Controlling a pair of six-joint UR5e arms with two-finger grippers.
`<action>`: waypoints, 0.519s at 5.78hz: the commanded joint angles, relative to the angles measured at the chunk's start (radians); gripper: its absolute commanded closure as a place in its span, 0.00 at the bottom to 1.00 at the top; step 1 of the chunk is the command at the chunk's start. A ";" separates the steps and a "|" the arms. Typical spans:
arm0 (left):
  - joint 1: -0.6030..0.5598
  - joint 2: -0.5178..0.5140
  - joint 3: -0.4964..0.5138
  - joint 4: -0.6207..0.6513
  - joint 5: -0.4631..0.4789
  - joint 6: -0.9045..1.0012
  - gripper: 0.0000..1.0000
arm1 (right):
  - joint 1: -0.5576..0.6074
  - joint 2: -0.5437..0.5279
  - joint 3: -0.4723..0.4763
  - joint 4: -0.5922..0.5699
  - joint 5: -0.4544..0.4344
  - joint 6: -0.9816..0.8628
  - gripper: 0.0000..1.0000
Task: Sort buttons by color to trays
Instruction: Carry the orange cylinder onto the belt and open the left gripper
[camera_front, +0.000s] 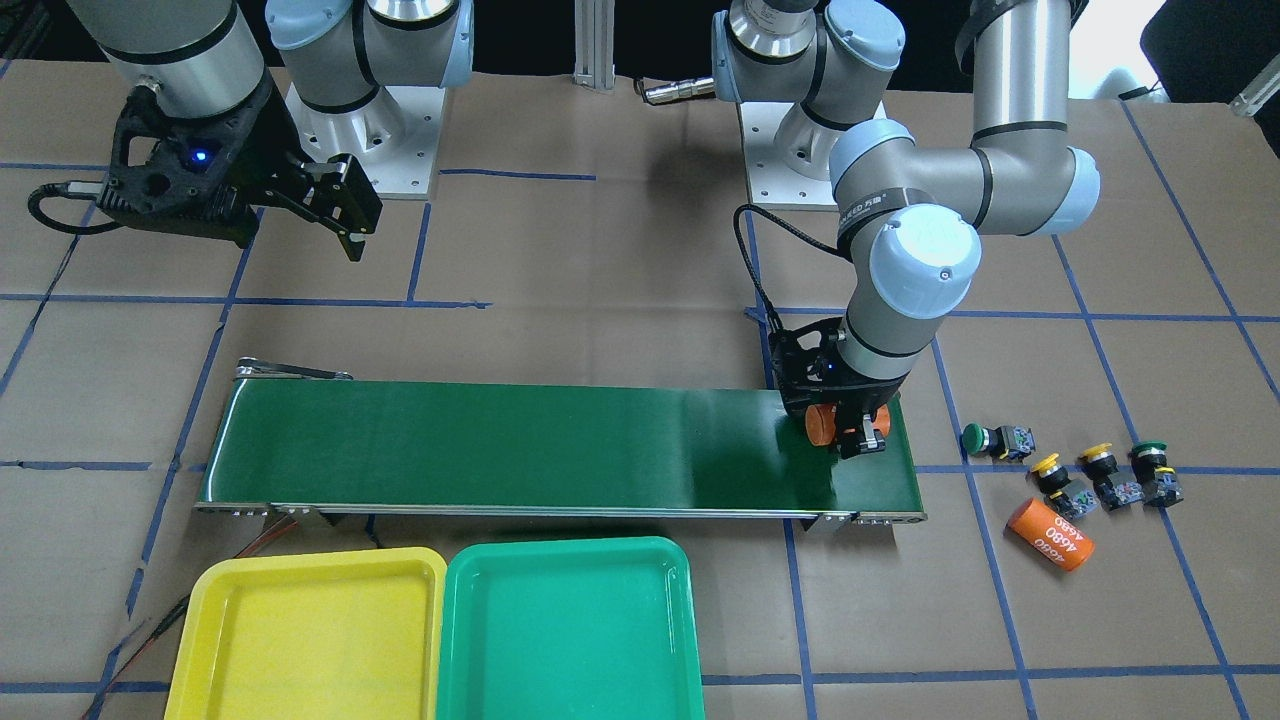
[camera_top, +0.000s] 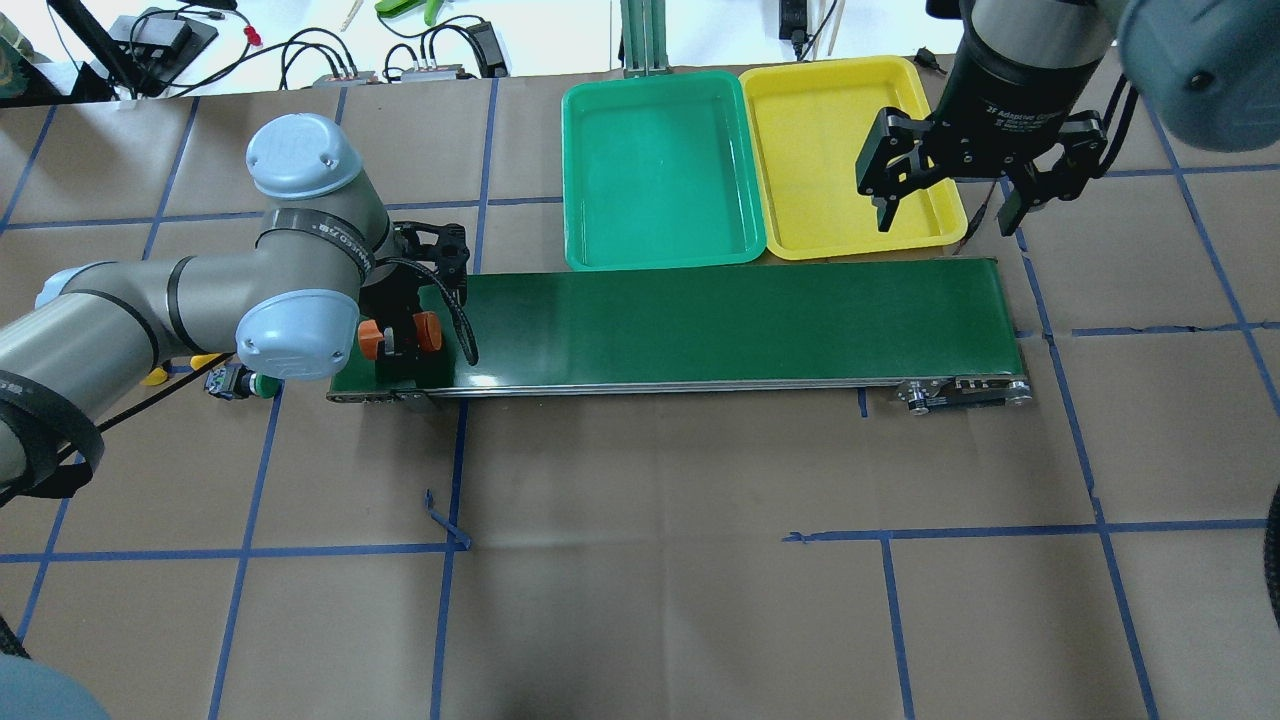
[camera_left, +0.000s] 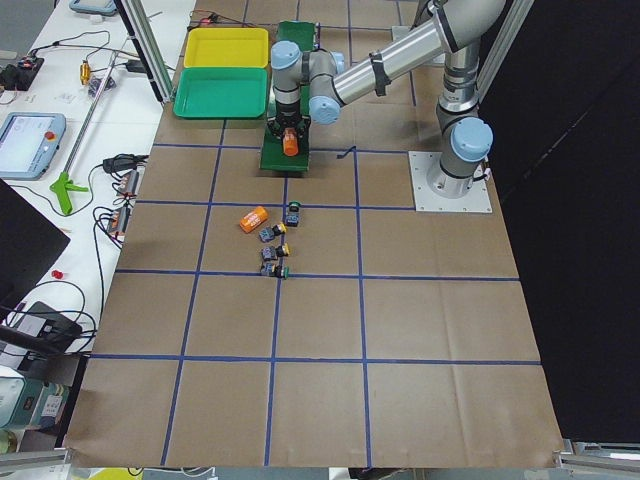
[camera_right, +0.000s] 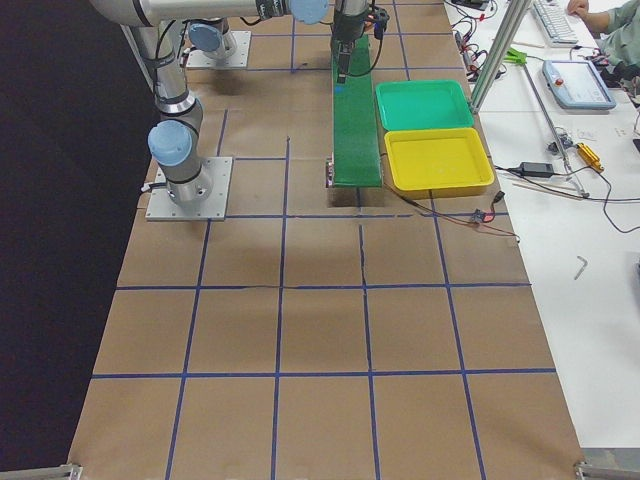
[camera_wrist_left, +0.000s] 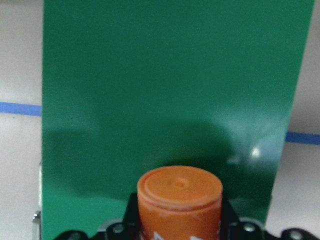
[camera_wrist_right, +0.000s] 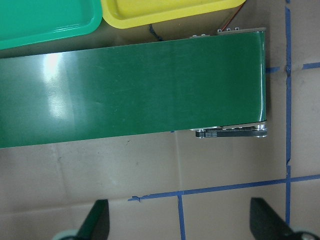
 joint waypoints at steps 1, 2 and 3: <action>-0.001 0.014 0.002 -0.009 0.001 -0.007 0.02 | 0.000 0.002 0.000 0.000 0.000 0.000 0.00; 0.005 0.026 0.006 -0.009 0.000 -0.040 0.02 | 0.000 0.000 0.000 0.000 0.000 0.000 0.00; 0.008 0.049 0.013 -0.027 -0.008 -0.133 0.02 | 0.000 0.000 0.000 0.000 0.000 0.000 0.00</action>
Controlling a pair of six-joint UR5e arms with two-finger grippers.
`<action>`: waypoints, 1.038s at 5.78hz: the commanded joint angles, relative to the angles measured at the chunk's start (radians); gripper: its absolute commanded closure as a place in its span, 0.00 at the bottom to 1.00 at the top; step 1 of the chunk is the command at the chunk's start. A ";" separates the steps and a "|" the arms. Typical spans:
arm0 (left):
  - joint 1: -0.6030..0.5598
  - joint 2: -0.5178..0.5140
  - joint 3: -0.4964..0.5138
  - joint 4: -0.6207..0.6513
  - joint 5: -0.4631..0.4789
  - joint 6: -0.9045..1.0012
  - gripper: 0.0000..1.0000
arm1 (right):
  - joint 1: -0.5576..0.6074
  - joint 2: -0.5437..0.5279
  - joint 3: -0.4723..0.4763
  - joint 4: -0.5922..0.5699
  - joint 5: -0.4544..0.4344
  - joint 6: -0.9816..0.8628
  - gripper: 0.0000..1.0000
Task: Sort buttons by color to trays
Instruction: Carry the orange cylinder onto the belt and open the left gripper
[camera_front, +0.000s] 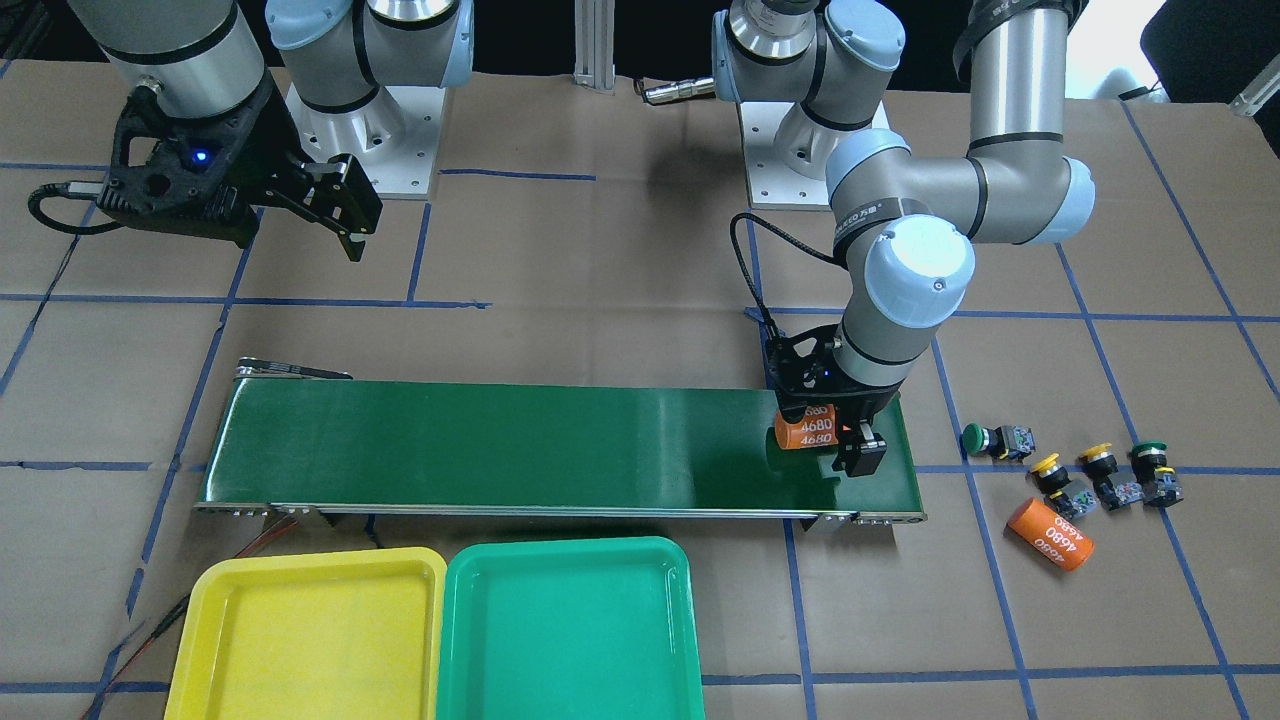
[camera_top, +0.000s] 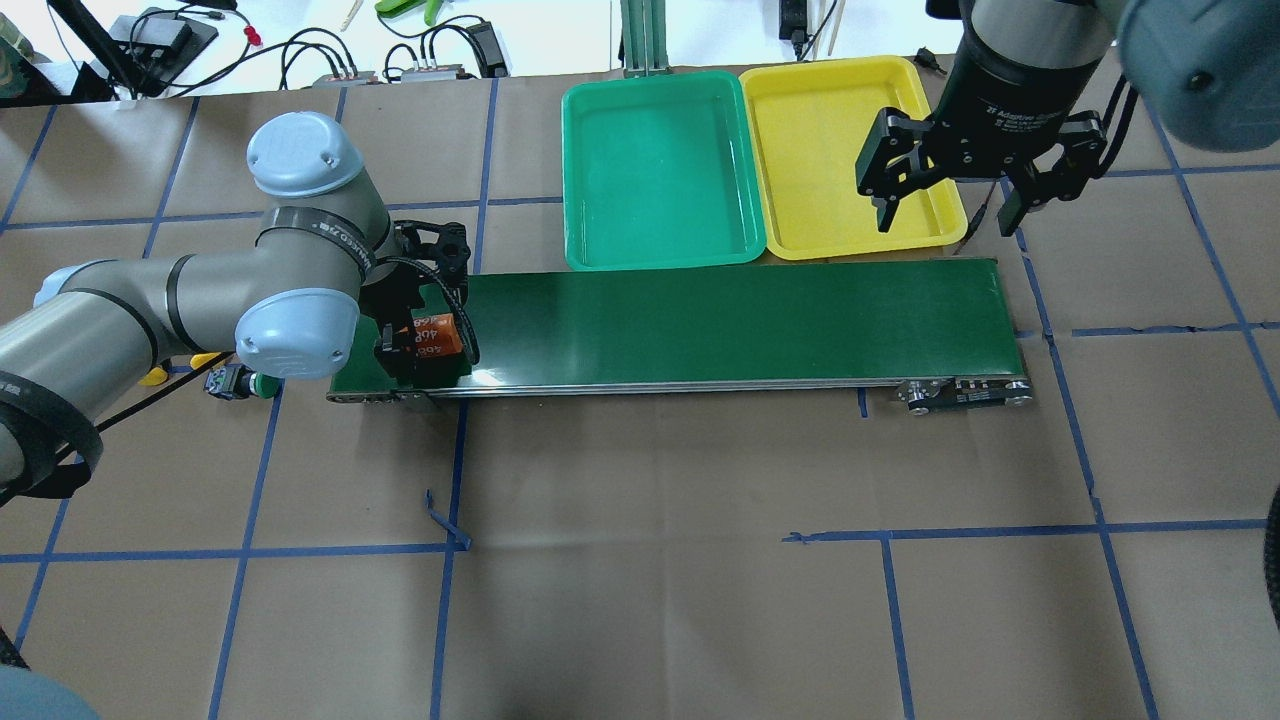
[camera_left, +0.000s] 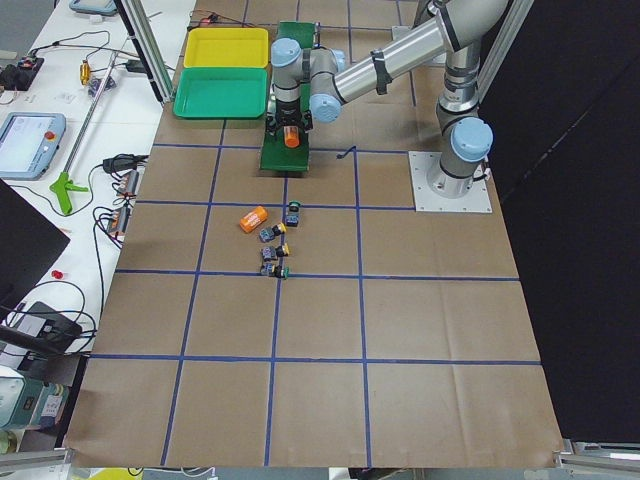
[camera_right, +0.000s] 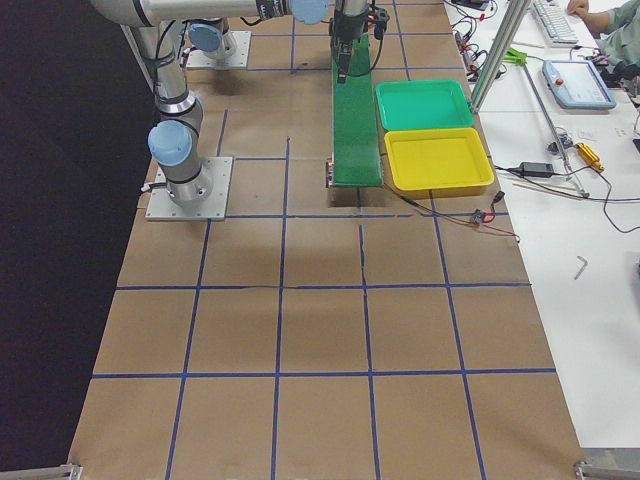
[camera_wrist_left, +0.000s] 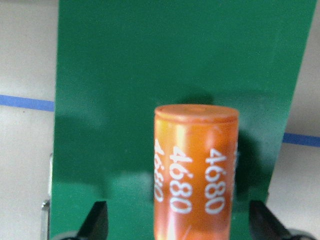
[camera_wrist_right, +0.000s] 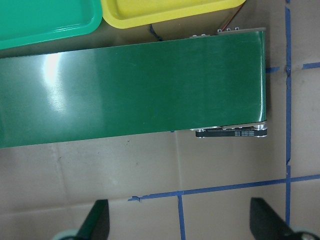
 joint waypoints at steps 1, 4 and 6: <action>0.045 0.073 0.027 -0.086 -0.004 -0.088 0.02 | 0.000 0.000 0.000 0.002 0.000 0.000 0.00; 0.319 0.122 0.031 -0.165 -0.081 0.196 0.02 | 0.000 0.000 0.000 0.002 0.000 0.000 0.00; 0.423 0.095 0.018 -0.163 -0.084 0.446 0.02 | 0.000 0.000 0.000 0.002 0.000 0.000 0.00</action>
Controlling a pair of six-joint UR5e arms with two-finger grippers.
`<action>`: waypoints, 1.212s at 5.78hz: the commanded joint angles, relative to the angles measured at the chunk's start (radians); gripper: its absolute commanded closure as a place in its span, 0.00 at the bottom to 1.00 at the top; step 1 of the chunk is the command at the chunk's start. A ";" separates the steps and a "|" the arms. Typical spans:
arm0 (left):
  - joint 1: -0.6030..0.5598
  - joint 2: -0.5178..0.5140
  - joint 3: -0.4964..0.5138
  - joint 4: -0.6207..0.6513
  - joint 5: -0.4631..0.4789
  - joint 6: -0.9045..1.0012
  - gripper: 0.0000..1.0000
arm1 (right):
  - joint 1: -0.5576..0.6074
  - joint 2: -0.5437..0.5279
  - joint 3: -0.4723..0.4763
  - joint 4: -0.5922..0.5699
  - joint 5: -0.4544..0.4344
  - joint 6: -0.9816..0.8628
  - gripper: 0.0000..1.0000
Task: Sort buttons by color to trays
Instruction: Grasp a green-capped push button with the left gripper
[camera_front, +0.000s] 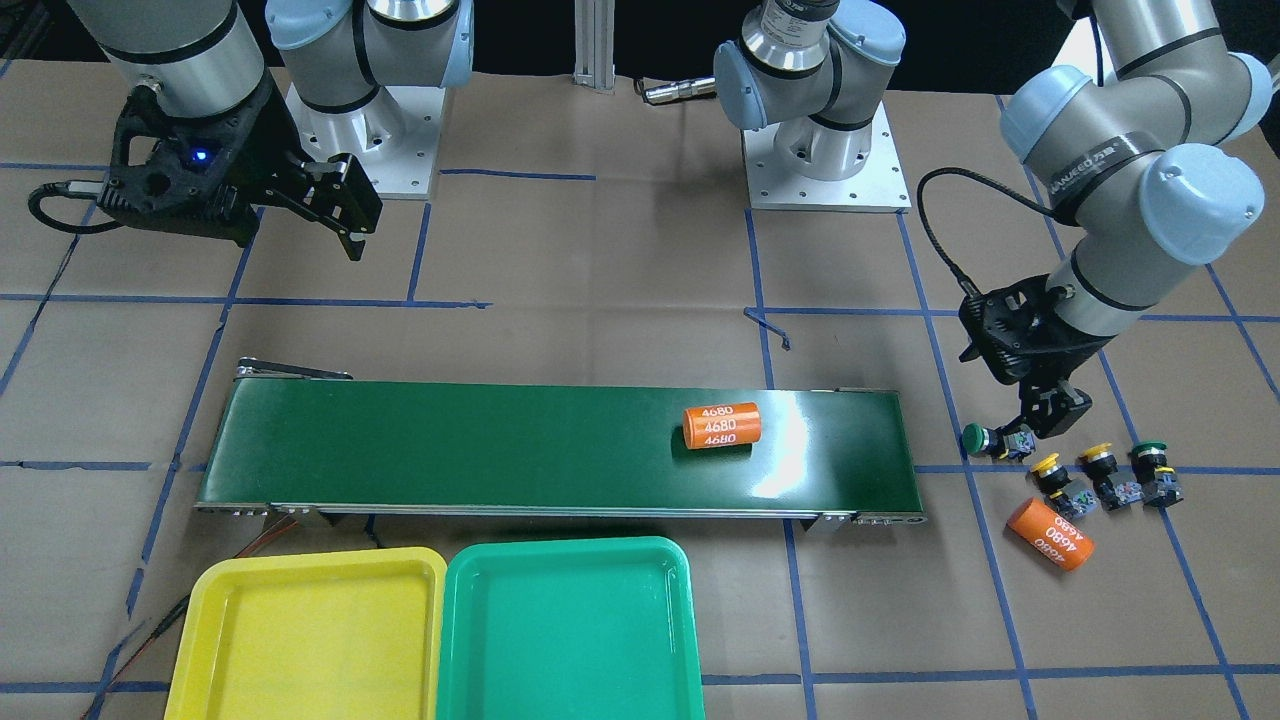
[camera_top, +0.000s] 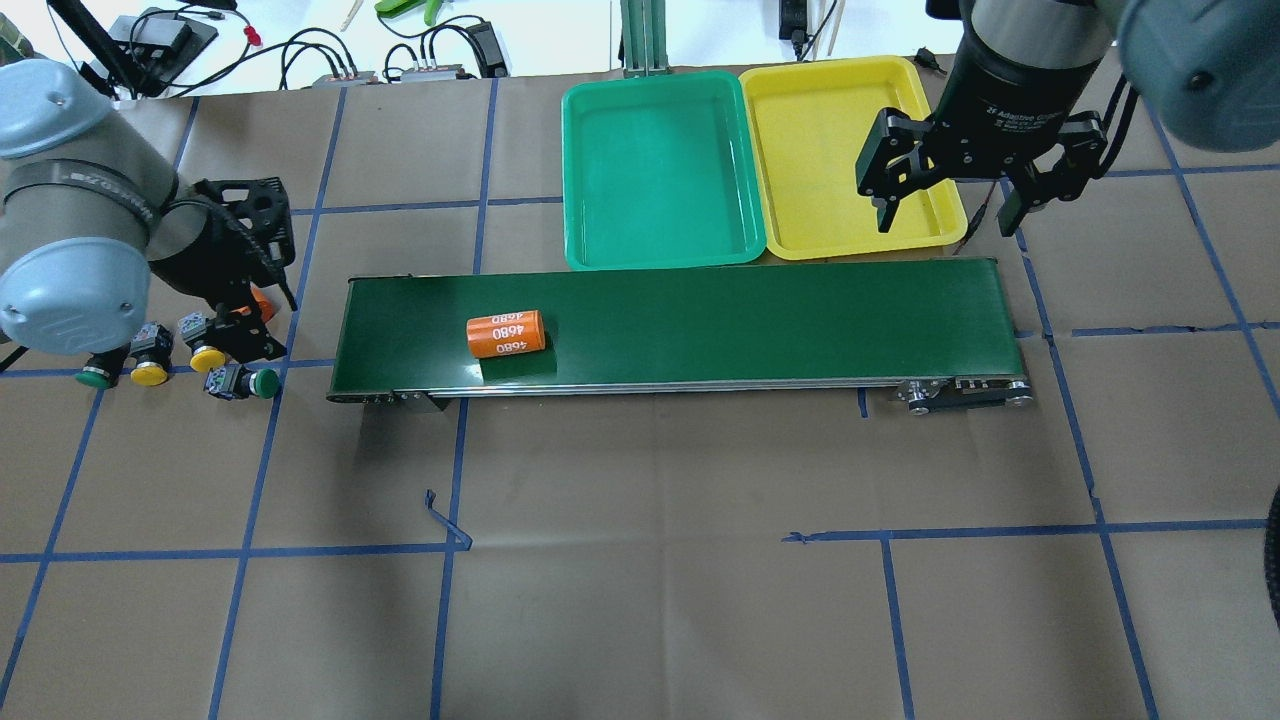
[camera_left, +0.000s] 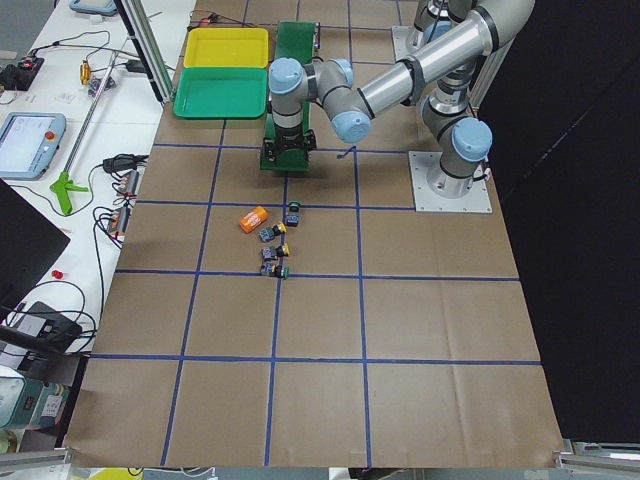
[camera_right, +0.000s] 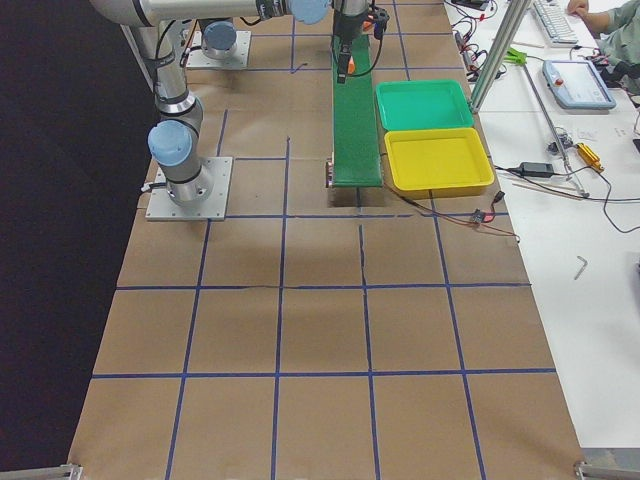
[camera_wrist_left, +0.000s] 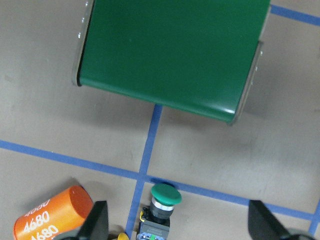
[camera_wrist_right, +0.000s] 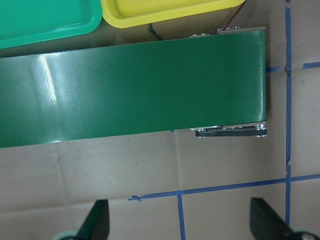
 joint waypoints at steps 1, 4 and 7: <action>0.102 -0.048 -0.006 0.015 -0.001 0.231 0.03 | 0.002 0.000 0.000 -0.002 0.000 0.000 0.00; 0.159 -0.165 -0.039 0.158 -0.003 0.478 0.03 | 0.002 0.000 0.000 -0.005 0.003 0.002 0.00; 0.159 -0.256 -0.072 0.283 0.000 0.509 0.02 | 0.002 0.000 -0.002 -0.005 0.003 0.002 0.00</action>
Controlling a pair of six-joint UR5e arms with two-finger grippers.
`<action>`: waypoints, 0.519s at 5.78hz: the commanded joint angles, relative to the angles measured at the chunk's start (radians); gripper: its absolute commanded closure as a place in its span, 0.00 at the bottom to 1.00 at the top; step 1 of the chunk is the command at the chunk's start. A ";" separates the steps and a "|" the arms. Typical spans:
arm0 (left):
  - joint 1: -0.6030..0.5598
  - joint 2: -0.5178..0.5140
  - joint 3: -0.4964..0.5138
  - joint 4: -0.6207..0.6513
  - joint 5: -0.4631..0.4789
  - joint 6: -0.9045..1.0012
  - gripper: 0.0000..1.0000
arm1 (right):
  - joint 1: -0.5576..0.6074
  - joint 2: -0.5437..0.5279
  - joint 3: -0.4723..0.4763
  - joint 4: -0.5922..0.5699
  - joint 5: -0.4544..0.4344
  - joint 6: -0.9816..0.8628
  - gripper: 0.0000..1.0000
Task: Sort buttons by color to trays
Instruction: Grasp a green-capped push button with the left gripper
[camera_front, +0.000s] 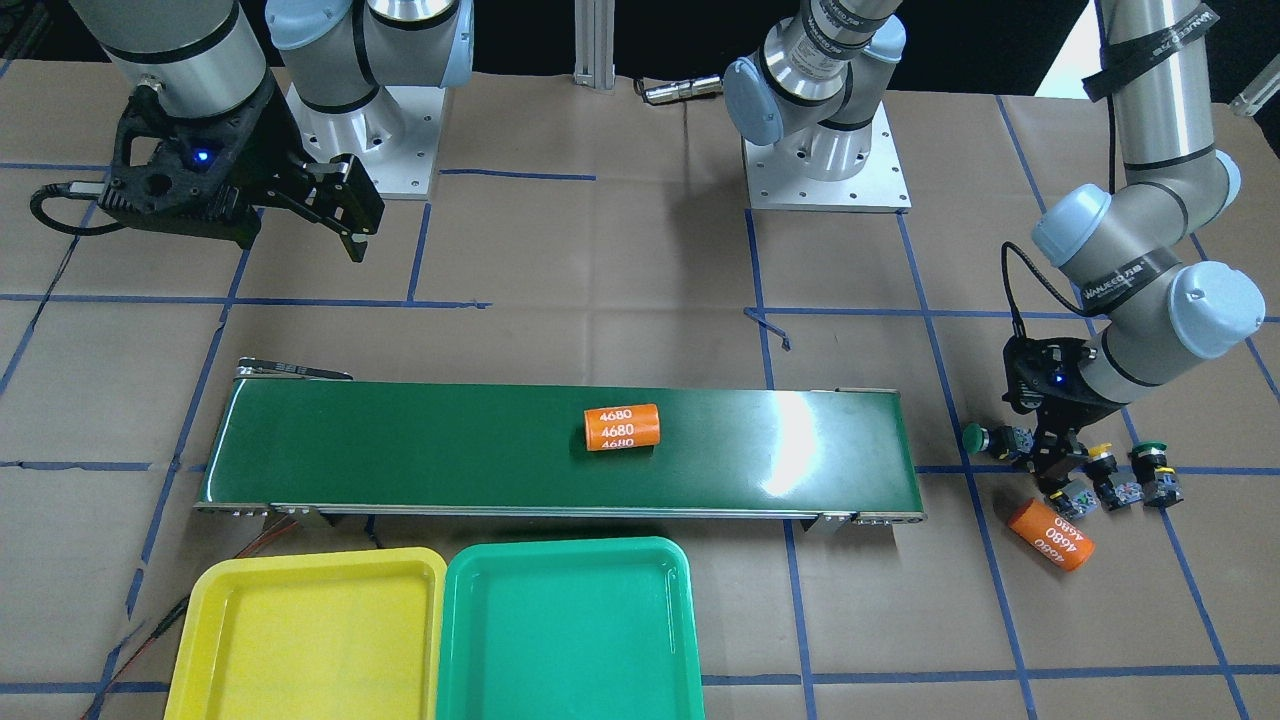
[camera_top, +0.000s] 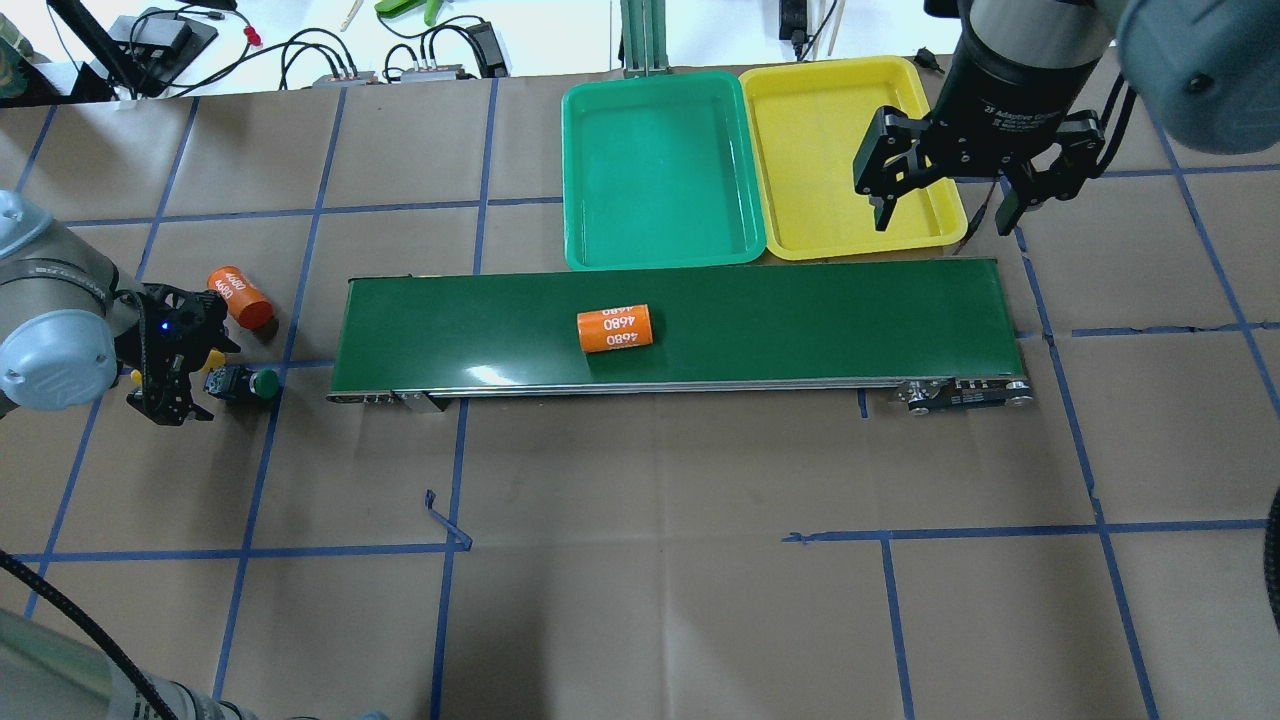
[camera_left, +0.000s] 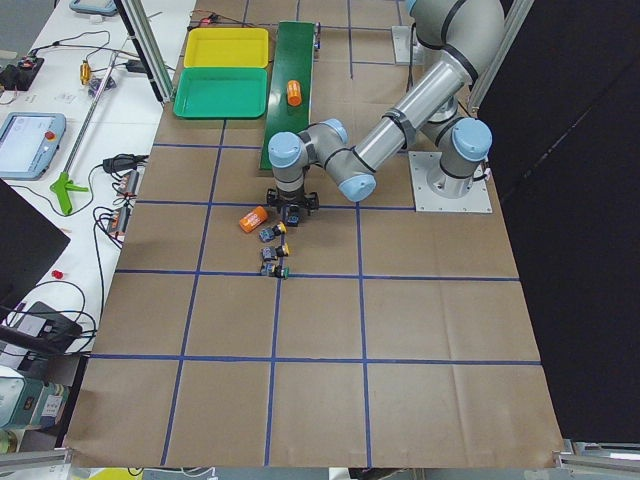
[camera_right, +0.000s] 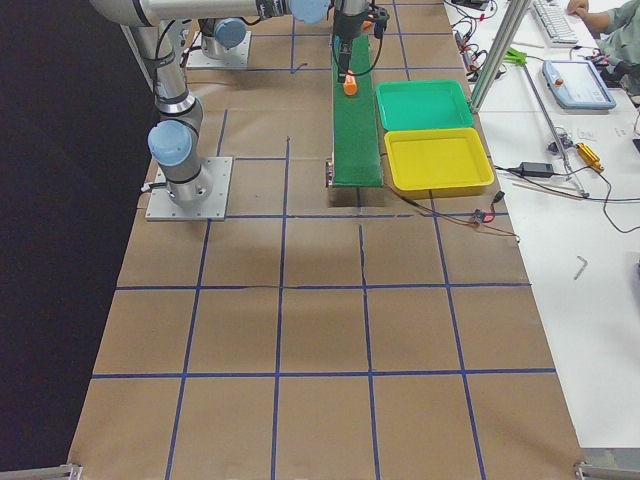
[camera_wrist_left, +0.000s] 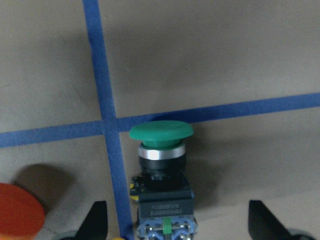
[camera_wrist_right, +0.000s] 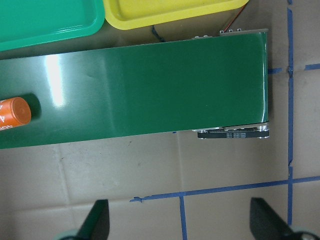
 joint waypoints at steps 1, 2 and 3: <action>0.001 -0.023 -0.004 0.032 -0.002 0.002 0.03 | -0.001 0.000 0.000 0.001 -0.003 0.000 0.00; 0.001 -0.023 -0.002 0.036 -0.003 0.005 0.44 | -0.001 0.000 0.002 0.001 0.000 0.002 0.00; 0.001 -0.023 -0.002 0.046 -0.002 -0.004 0.76 | -0.001 0.000 0.000 0.001 0.002 0.005 0.00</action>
